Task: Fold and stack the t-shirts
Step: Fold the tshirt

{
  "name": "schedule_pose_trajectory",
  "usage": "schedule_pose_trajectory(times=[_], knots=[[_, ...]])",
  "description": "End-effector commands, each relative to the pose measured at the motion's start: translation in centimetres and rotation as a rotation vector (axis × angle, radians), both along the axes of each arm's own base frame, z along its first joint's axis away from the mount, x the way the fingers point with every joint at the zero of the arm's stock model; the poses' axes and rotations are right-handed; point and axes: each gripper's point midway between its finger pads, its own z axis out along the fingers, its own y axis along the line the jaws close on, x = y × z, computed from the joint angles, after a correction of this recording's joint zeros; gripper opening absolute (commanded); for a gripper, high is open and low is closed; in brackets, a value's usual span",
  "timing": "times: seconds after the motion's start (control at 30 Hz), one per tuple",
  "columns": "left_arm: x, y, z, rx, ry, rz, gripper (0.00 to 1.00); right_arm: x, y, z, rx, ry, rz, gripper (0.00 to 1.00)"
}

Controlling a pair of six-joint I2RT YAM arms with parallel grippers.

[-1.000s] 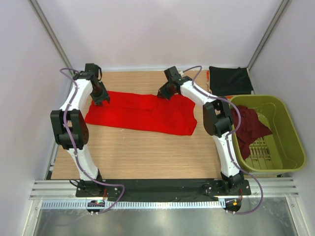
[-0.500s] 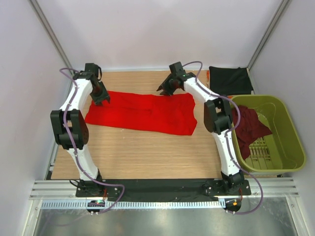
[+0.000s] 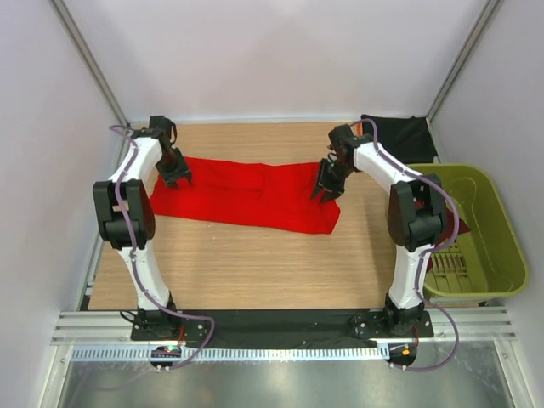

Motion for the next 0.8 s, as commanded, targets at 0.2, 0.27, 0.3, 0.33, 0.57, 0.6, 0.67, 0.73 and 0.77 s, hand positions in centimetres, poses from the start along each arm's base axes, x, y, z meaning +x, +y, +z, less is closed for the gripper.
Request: schedule_pose_trajectory(times=[0.2, 0.27, 0.3, 0.33, 0.57, 0.6, 0.67, 0.73, 0.77], knots=[[0.4, 2.9, -3.5, 0.006, 0.079, 0.074, 0.43, -6.1, -2.6, -1.5, -0.042, 0.064, 0.157, 0.41], [-0.4, 3.6, -4.4, 0.039, 0.105, 0.084, 0.43, -6.2, -2.9, -1.8, -0.059, 0.062, 0.160, 0.42], [-0.6, 3.7, -4.7, 0.045, 0.110, 0.085, 0.43, -6.3, -3.1, -2.1, -0.065, 0.066, 0.159, 0.42], [-1.1, 3.9, -5.3, 0.058, 0.129, 0.090, 0.43, -6.2, -3.2, -2.4, -0.072, 0.070, 0.157, 0.42], [-2.5, 4.6, -7.2, 0.072, 0.188, 0.108, 0.43, -6.9, -3.9, -4.3, -0.093, 0.082, 0.126, 0.27], [-2.9, 5.0, -7.6, 0.091, 0.199, 0.114, 0.43, -7.4, -4.3, -4.4, -0.105, 0.091, 0.121, 0.20], [-3.3, 5.3, -8.0, 0.102, 0.214, 0.118, 0.43, -7.9, -4.8, -4.4, -0.119, 0.090, 0.099, 0.01], [-4.3, 6.0, -8.8, 0.129, 0.251, 0.132, 0.43, -8.8, -5.5, -4.3, -0.143, 0.084, 0.071, 0.01], [-4.6, 6.2, -9.0, 0.144, 0.265, 0.133, 0.43, -8.9, -5.6, -4.3, -0.145, 0.077, 0.057, 0.01]])
